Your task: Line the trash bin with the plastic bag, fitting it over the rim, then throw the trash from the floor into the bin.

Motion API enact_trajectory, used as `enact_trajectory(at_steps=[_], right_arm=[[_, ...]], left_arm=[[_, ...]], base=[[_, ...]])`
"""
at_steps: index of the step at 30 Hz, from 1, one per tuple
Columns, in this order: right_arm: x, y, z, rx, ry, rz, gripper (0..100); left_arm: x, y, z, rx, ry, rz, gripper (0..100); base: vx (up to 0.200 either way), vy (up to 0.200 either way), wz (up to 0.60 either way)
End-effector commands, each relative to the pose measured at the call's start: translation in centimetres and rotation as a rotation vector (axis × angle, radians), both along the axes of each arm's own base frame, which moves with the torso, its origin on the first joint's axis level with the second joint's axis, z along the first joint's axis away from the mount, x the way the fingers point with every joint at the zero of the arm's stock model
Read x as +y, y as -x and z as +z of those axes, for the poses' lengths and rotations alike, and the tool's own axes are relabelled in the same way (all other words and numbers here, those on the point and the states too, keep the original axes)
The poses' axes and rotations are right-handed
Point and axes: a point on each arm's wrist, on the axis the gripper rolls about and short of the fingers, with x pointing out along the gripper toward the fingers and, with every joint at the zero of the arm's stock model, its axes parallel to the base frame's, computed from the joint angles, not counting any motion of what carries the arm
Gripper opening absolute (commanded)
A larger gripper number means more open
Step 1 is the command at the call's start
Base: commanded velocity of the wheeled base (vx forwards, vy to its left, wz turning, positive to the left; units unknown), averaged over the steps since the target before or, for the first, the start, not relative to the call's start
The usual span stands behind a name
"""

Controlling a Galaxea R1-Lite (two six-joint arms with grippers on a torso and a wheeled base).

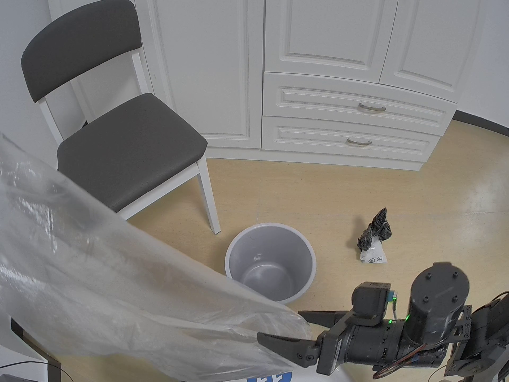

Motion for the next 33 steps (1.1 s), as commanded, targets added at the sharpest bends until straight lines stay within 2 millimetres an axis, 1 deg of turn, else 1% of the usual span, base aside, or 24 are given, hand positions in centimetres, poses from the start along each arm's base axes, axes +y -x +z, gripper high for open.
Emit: enact_trajectory(at_steps=[1, 7, 10, 15, 18, 21, 25, 33], right_arm=[[0.7, 0.0, -1.7, 0.042, 0.057, 0.018, 100], [0.9, -0.1, -1.7, 0.041, 0.054, 0.016, 100], [1.4, -0.4, -1.8, 0.052, 0.044, 0.002, 100], [2.2, -0.9, -1.9, 0.069, -0.038, -0.018, 100], [2.7, -1.2, -2.6, 0.063, -0.08, -0.028, 100], [3.1, -1.5, -3.4, 0.061, -0.077, -0.04, 100], [3.3, -1.8, -3.8, 0.056, -0.067, -0.072, 100], [3.3, -1.8, -3.8, 0.056, -0.067, -0.072, 100]], left_arm=[[-0.2, -0.3, -0.1, 0.011, -0.008, 0.001, 0], [-0.2, -0.3, -0.1, 0.01, -0.009, 0.002, 0], [-0.2, -0.4, -0.2, 0.013, -0.012, 0.003, 0], [-0.3, -0.4, -0.3, 0.018, -0.016, 0.003, 0], [-0.2, -0.4, -0.3, 0.014, -0.013, 0.003, 0], [-0.2, -0.3, -0.2, 0.011, -0.012, 0.002, 0], [-0.2, -0.3, -0.2, 0.01, -0.012, 0.002, 0], [-0.2, -0.3, -0.2, 0.011, -0.012, 0.002, 0]], base=[[0.0, 0.0, 0.0], [0.0, 0.0, 0.0], [0.0, 0.0, 0.0], [0.0, 0.0, 0.0], [0.0, 0.0, 0.0], [0.0, 0.0, 0.0], [0.0, 0.0, 0.0], [0.0, 0.0, 0.0]])
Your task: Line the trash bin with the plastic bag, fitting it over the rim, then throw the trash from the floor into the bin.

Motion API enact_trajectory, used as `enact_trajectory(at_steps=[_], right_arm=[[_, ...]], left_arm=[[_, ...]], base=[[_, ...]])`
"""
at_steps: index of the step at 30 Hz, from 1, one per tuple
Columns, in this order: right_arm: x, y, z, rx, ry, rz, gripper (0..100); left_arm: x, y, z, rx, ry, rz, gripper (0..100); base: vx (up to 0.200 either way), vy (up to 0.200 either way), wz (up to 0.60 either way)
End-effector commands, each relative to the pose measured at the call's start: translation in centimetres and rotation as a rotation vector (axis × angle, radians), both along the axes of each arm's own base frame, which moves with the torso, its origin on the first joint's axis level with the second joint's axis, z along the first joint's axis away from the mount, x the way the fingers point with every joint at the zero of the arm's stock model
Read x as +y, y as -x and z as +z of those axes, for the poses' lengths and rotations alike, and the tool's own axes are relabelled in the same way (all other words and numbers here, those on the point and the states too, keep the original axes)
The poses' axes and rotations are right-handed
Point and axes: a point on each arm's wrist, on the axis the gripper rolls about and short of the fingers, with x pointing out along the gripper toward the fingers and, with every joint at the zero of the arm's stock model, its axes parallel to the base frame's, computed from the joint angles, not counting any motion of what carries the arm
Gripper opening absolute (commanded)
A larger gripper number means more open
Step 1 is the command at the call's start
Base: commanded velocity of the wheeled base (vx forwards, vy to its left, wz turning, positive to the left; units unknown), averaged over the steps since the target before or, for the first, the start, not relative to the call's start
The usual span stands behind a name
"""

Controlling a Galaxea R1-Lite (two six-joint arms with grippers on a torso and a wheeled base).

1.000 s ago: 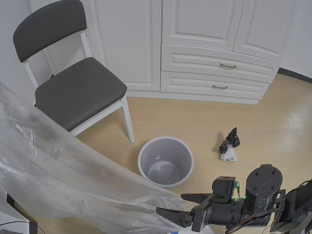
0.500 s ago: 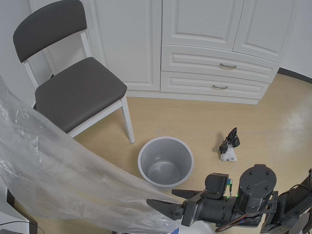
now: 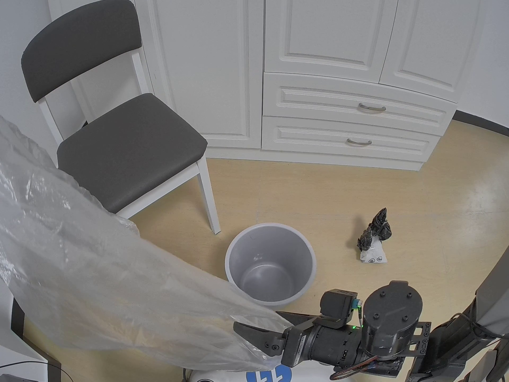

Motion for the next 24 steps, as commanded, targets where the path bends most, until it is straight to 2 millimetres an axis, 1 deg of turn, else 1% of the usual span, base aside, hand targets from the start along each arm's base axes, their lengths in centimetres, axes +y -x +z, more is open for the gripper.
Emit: enact_trajectory(at_steps=[1, 18, 24], right_arm=[[0.09, -0.04, -0.37, 0.007, 0.011, 0.001, 100], [0.12, -0.07, -0.95, 0.012, 0.035, -0.004, 100], [0.07, -0.1, -0.86, 0.01, 0.033, -0.007, 100]], left_arm=[[-0.01, -0.01, -0.01, 0.001, 0.0, 0.0, 0], [0.15, 0.18, 0.27, -0.009, 0.011, 0.001, 0], [0.13, 0.12, 0.25, -0.005, 0.011, 0.005, 0]], base=[[0.0, 0.0, 0.0], [0.0, 0.0, 0.0], [0.0, 0.0, 0.0]])
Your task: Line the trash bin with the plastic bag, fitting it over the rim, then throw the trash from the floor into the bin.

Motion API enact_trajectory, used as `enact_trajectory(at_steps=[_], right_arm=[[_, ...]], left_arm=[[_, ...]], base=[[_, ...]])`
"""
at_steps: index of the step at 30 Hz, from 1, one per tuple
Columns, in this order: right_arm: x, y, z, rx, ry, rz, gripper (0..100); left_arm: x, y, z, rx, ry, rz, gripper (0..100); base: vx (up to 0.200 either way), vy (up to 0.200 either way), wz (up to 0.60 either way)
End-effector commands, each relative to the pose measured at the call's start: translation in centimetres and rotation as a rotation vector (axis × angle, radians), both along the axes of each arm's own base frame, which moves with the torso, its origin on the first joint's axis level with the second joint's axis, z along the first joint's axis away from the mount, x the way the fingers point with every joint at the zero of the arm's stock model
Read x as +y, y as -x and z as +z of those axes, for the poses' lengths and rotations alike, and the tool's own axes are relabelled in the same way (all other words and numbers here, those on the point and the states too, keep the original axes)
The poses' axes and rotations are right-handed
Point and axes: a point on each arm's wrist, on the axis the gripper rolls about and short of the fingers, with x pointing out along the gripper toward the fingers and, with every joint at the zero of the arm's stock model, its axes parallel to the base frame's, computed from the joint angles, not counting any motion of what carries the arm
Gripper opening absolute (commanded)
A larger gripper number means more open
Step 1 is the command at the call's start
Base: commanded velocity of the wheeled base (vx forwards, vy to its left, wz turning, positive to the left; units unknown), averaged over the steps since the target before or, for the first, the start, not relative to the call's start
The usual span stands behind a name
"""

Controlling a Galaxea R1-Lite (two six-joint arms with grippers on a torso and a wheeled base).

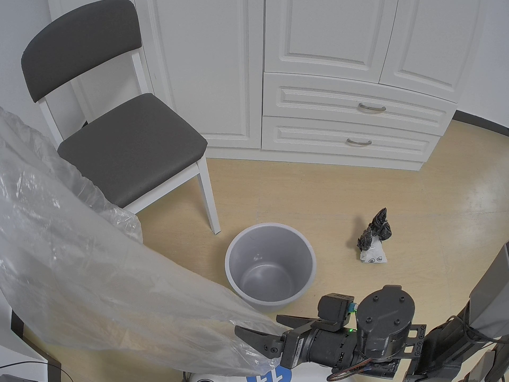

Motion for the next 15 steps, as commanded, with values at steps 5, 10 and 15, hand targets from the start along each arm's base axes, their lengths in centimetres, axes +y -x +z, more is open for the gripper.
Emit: enact_trajectory(at_steps=[5, 10, 15], right_arm=[[-0.12, -0.03, 0.2, -0.007, -0.004, -0.001, 100], [-0.09, -0.09, 0.16, -0.013, 0.0, -0.015, 100], [-0.09, -0.04, 0.13, -0.016, 0.005, -0.014, 100]], left_arm=[[-0.14, -0.22, -0.2, 0.012, -0.007, 0.001, 0], [-0.11, -0.19, -0.19, 0.01, -0.006, 0.005, 0], [-0.14, -0.23, -0.25, 0.013, -0.008, 0.005, 0]], base=[[0.0, 0.0, 0.0], [0.0, 0.0, 0.0], [0.0, 0.0, 0.0]])
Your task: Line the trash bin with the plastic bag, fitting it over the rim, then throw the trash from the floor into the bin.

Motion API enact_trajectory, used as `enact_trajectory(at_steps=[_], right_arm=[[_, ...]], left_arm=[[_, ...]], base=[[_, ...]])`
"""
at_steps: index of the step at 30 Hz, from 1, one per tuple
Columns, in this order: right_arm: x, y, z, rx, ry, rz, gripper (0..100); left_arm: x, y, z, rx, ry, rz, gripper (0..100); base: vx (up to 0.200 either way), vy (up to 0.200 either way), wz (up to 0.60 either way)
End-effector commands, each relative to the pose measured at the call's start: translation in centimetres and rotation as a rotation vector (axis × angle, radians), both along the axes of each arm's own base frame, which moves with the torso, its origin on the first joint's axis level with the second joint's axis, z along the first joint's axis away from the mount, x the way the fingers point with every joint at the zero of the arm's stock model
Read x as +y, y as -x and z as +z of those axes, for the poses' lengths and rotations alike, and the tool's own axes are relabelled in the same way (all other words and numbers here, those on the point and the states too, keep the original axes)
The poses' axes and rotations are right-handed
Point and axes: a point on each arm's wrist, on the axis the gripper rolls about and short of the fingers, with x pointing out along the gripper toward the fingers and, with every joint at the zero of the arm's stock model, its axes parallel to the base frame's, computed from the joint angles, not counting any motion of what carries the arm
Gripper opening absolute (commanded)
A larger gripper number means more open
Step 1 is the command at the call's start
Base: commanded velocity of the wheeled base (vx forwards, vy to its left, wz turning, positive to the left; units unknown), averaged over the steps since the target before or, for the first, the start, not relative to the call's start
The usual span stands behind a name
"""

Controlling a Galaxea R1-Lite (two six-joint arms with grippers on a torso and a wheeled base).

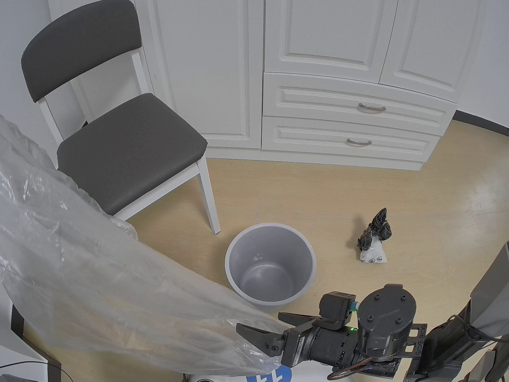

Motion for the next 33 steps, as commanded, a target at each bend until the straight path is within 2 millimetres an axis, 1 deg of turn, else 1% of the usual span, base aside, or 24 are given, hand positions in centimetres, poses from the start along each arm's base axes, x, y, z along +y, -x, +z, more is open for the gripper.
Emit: enact_trajectory(at_steps=[1, 5, 10, 16, 17, 20, 23, 33], right_arm=[[0.0, 0.0, 0.1, -0.003, -0.003, 0.001, 0], [0.0, 0.1, 0.3, -0.007, -0.009, 0.001, 0], [-0.4, 0.2, 1.2, -0.03, -0.028, -0.001, 0], [-1.2, 0.2, 2.7, -0.14, -0.013, -0.033, 0], [-1.2, 0.2, 2.7, -0.14, -0.013, -0.033, 0], [-1.8, 0.5, 3.6, -0.202, 0.001, -0.04, 0], [-2.2, 0.7, 3.8, -0.225, 0.02, -0.035, 0], [-3.1, 0.4, 4.8, -0.289, 0.034, -0.057, 0]], left_arm=[[-0.1, -0.1, -0.1, 0.004, -0.003, 0.0, 0], [-0.1, -0.2, -0.2, 0.01, -0.006, 0.0, 0], [-0.5, -0.7, -1.1, 0.051, -0.035, 0.0, 0], [-1.2, -1.8, -1.8, 0.094, -0.072, 0.005, 0], [-1.2, -1.8, -1.8, 0.094, -0.072, 0.005, 0], [-1.3, -1.9, -2.3, 0.105, -0.089, 0.011, 0], [-1.3, -1.9, -2.3, 0.105, -0.091, 0.012, 0], [-1.4, -2.1, -3.1, 0.132, -0.109, 0.012, 0]], base=[[0.0, 0.0, 0.0], [0.0, 0.0, 0.0], [0.0, 0.0, 0.0], [0.0, 0.0, 0.0], [0.0, 0.0, 0.0], [0.0, 0.0, 0.0], [0.0, 0.0, 0.0], [0.0, 0.0, 0.0]])
